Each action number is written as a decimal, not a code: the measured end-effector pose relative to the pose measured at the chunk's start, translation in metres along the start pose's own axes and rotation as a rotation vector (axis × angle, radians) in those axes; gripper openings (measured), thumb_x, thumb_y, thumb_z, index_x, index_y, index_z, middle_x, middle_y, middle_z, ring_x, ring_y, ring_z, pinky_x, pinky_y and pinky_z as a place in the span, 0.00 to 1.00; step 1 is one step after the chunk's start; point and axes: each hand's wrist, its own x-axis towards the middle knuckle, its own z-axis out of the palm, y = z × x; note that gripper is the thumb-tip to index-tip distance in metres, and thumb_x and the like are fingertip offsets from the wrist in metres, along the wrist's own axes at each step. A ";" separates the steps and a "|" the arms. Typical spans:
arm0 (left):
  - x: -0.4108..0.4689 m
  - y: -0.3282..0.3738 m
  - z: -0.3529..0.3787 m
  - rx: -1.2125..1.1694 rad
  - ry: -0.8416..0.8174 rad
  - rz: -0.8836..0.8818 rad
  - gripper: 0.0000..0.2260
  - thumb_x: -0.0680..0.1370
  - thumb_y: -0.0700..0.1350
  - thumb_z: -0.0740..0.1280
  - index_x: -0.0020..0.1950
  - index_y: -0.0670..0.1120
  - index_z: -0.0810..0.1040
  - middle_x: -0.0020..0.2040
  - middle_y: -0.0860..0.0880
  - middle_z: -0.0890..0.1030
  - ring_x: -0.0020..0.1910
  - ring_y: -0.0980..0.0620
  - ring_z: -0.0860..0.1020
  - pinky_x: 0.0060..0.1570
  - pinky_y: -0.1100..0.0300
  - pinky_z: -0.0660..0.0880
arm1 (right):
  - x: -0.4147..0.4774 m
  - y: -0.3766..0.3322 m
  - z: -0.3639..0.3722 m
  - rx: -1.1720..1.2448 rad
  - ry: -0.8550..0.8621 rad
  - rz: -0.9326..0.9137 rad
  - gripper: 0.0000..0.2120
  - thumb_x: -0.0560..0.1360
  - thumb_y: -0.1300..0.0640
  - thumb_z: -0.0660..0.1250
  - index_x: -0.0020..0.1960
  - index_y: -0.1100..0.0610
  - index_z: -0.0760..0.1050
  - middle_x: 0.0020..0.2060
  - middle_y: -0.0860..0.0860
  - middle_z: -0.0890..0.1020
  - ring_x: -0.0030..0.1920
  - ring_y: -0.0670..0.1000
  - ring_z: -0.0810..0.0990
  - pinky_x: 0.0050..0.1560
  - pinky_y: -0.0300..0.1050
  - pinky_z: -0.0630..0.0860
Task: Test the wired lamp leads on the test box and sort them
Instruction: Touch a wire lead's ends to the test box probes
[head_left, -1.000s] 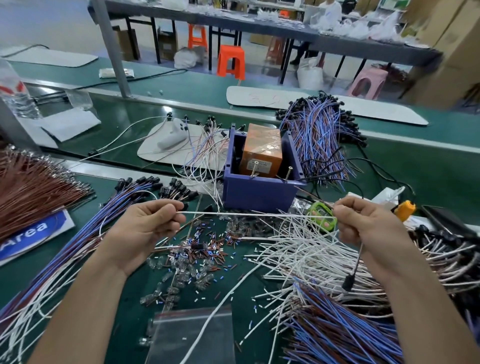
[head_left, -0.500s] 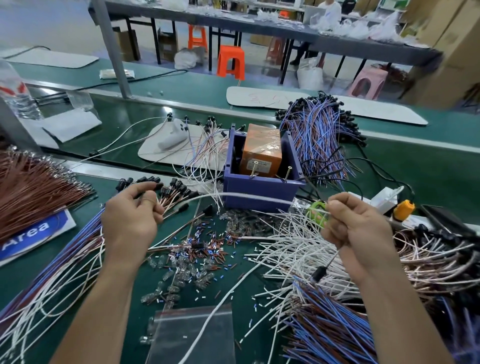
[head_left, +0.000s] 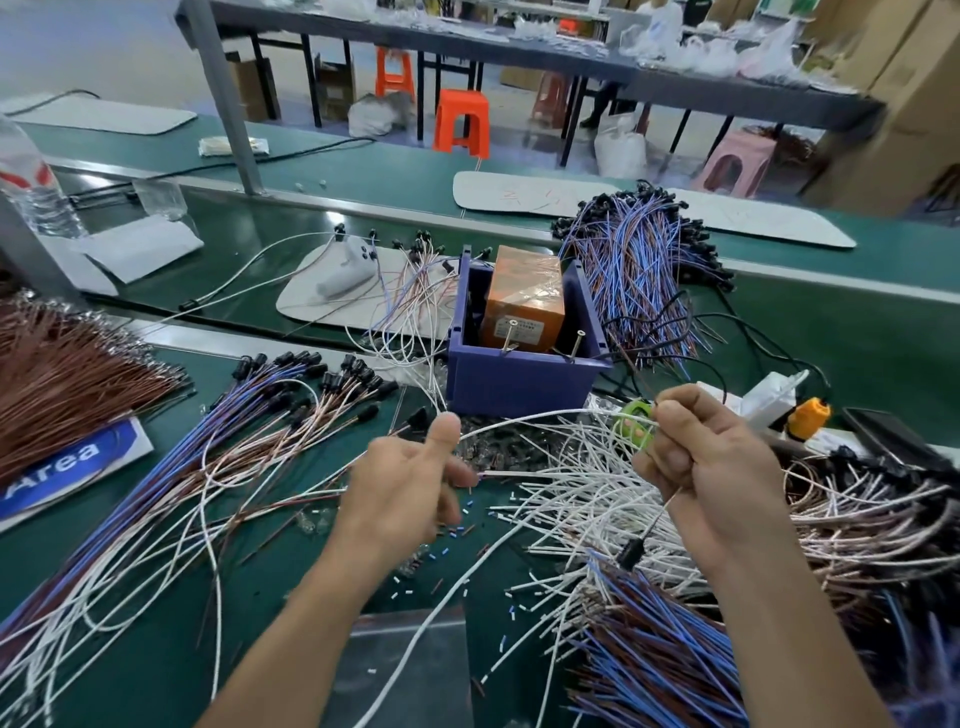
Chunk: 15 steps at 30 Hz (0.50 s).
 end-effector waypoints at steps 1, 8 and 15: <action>0.002 0.003 0.006 -0.212 -0.099 -0.119 0.32 0.81 0.70 0.54 0.40 0.50 0.88 0.29 0.46 0.83 0.21 0.53 0.74 0.26 0.63 0.68 | -0.001 0.001 0.001 0.004 -0.021 0.001 0.13 0.81 0.65 0.64 0.40 0.53 0.78 0.24 0.48 0.64 0.25 0.46 0.61 0.31 0.41 0.70; 0.017 0.007 0.003 -1.090 -0.166 -0.345 0.10 0.83 0.44 0.63 0.52 0.41 0.82 0.33 0.48 0.80 0.27 0.56 0.76 0.25 0.67 0.73 | -0.012 0.005 -0.012 -0.390 -0.179 0.038 0.12 0.81 0.67 0.64 0.40 0.58 0.77 0.26 0.51 0.65 0.25 0.48 0.60 0.30 0.44 0.59; 0.017 0.006 0.002 -1.173 -0.145 -0.309 0.14 0.85 0.46 0.60 0.45 0.43 0.81 0.36 0.46 0.83 0.28 0.54 0.80 0.25 0.65 0.76 | -0.013 0.001 -0.009 -0.733 -0.289 -0.002 0.13 0.82 0.62 0.65 0.40 0.51 0.78 0.25 0.52 0.76 0.30 0.55 0.68 0.35 0.51 0.66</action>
